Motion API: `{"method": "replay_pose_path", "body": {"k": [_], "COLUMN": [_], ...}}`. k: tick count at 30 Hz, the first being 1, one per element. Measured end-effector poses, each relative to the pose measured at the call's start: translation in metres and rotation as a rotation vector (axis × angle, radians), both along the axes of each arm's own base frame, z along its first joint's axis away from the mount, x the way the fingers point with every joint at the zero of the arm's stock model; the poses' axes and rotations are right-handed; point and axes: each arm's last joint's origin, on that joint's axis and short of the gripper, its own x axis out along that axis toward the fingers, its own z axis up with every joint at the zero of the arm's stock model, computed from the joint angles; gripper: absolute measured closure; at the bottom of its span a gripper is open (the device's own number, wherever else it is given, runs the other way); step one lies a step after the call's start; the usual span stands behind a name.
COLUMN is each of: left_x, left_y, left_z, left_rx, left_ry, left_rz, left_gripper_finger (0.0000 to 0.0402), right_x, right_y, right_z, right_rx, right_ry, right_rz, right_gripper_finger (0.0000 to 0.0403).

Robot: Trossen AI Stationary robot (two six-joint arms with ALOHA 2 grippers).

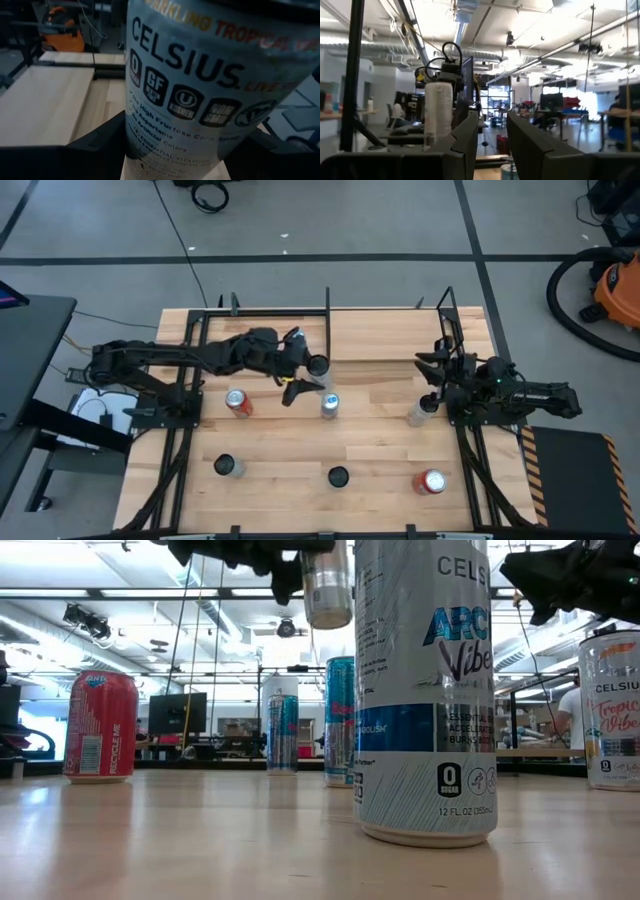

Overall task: Place canned beverage on shelf
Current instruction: Put the top white yellow soda can on the shelf

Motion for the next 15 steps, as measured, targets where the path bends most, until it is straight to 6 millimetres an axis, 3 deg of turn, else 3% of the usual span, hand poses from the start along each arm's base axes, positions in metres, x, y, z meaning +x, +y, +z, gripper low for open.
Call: {"method": "replay_pose_path", "body": {"k": [9, 15], "left_x": [0.0013, 0.0013], "left_y": [0.0004, 0.0023], "left_z": [0.0087, 0.0087], "left_rx": [-0.004, -0.018], "left_ry": [-0.024, -0.022], "left_rz": [0.003, 0.045], "left_gripper_finger": [0.014, 0.014], "right_x": [0.0001, 0.0003], "right_y": [0.0, 0.0], "right_z": [-0.0002, -0.0006], "right_rx": [-0.088, -0.119], "right_ry": [0.019, 0.031], "right_rz": [-0.043, -0.059], "right_gripper_finger": [0.029, 0.0265]}}
